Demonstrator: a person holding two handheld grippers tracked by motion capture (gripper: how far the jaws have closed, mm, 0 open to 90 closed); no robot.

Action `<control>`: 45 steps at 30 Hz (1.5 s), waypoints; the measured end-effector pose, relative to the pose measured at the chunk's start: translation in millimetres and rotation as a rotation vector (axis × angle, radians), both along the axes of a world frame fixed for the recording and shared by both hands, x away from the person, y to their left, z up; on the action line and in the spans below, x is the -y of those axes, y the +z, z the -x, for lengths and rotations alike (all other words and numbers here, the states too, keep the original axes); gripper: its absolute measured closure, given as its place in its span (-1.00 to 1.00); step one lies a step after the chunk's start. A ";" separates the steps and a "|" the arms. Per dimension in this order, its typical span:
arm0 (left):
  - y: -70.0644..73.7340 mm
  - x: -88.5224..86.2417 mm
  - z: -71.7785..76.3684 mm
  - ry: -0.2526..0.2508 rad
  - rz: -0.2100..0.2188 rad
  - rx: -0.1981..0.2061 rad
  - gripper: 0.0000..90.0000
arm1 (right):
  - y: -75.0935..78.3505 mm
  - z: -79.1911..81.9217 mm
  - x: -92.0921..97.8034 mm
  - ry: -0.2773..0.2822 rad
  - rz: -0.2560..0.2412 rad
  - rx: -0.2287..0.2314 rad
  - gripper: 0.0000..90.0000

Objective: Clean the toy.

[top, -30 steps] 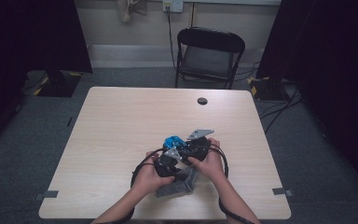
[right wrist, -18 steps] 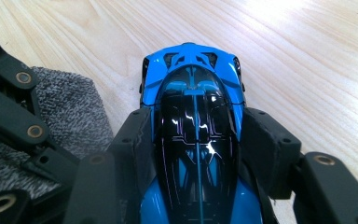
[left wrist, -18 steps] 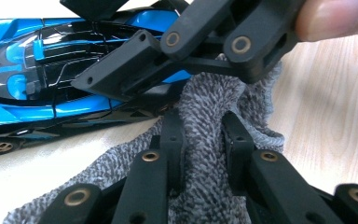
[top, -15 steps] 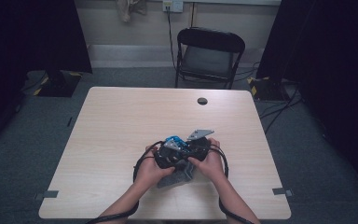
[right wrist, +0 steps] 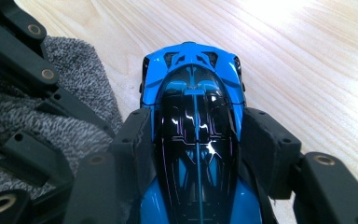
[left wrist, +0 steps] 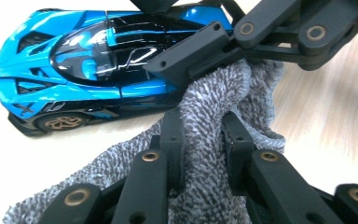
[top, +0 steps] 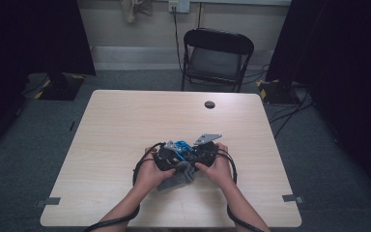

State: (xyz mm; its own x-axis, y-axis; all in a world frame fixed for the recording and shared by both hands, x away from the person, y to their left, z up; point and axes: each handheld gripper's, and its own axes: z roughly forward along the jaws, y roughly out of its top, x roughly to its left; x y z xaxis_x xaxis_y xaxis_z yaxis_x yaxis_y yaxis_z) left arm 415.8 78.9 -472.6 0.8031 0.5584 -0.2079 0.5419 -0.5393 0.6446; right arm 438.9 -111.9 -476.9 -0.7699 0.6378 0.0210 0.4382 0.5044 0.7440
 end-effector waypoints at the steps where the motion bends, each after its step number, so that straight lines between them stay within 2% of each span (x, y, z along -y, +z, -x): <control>1: 0.5 -0.3 0.1 0.001 -0.006 0.004 0.66 | -0.1 0.1 0.1 0.000 -0.001 0.000 0.00; 3: 1.5 -2.2 -0.3 0.001 -0.013 0.004 0.66 | -0.4 0.1 0.5 -0.001 -0.005 0.000 0.00; 6: 0.6 -6.1 -1.2 0.011 -0.002 0.000 0.66 | -0.6 0.2 0.6 -0.001 -0.007 0.001 0.00; 10: 2.4 -15.6 -4.8 0.051 -0.024 0.005 0.66 | -0.6 0.2 1.0 0.000 -0.006 0.000 0.00; 14: 1.3 -28.1 -12.0 0.092 0.004 -0.009 0.66 | -0.7 0.0 1.2 0.003 -0.009 -0.001 -0.01; 19: -0.1 -36.3 -18.8 0.131 0.018 -0.022 0.66 | -0.7 0.0 1.2 0.002 -0.009 -0.001 -0.01; 23: 0.4 -38.4 -23.4 0.143 0.009 -0.022 0.66 | -0.7 0.0 1.2 0.002 -0.009 -0.001 -0.01; 34: 1.1 -48.4 -31.5 0.175 -0.010 -0.001 0.66 | -0.7 -0.1 0.6 0.000 -0.009 -0.001 -0.01; 39: 2.0 -61.7 -34.5 0.222 -0.035 0.021 0.66 | -0.1 -0.1 0.7 0.002 -0.003 -0.004 -0.01; 42: -1.5 -70.8 -35.0 0.261 -0.001 -0.001 0.66 | -0.3 0.0 0.9 0.001 -0.005 -0.004 -0.01; 45: -2.9 -71.4 -31.8 0.257 0.006 0.009 0.66 | -0.5 0.0 0.8 0.000 -0.006 -0.003 -0.01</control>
